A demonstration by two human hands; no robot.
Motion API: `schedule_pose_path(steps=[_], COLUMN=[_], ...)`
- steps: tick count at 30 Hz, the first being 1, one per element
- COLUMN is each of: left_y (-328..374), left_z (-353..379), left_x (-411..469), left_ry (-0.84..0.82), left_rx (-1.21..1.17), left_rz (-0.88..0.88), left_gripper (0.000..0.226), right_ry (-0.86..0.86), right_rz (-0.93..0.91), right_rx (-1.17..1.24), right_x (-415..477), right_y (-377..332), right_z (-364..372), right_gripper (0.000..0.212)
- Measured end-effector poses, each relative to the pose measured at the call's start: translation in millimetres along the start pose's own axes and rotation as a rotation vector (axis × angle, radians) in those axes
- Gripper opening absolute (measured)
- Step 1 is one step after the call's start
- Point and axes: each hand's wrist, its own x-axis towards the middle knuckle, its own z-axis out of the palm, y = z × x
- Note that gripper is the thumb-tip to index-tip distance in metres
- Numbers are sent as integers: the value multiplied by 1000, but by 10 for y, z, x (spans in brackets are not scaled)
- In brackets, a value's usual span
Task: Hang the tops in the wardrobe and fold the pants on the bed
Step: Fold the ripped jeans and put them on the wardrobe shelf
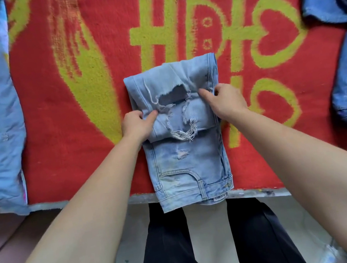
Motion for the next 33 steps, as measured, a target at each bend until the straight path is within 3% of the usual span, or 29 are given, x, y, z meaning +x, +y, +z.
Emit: schedule_pose_path(steps=[2,3,5,7,8,10,13,15,18,20,22,24,27,29,31,33], left_y=[31,63,91,50,32,37,160,154,95,178,330,469,552,678,894,1168], left_z=[10,12,1,-14,-26,-19,-28,-88,-102,-78,-60,-141,-274,-390,-525,-689], left_x=[-70,-111,-155,-96,-31,115,228,197,113,92,156,214,312,291,267,241], left_ry=[69,177,379,308,200,-1,-133,-137,32,123,118,64,-73,-120,-152,-144], left_rx=[105,175,400,647,750,874,904,826,508,106,-257,-504,-690,-678,-722,-754], left_rz=[-18,27,295,588,638,559,491,515,535,340,3,-203,-221,-186,-82,30], left_gripper=[40,46,62,74,78,76,73,75,82,87,94,93,62,62,40,33], right_ry=[120,219,383,416,361,142,-138,-137,38,13,-105,-261,-385,-359,-299,-206], right_rz=[-67,-157,-387,-536,-526,-366,-176,-163,-183,-119,14,81,77,62,6,-69], right_rx=[-44,-75,-217,-351,-421,-526,-505,-372,-53,168,397,601,675,658,690,732], right_x=[-44,-68,-106,-84,-52,68,290,293,289,331,375,404,416,433,482,529], right_y=[-22,-48,-60,22,79,135,46,-4,74,80,18,-74,-229,-299,-354,-432], right_z=[50,68,102,155,182,197,165,107,-10,-114,-211,-297,-407,-536,-738,-994], right_gripper=[41,52,67,69,70,72,72,73,86,99,110,94,36,32,32,29])
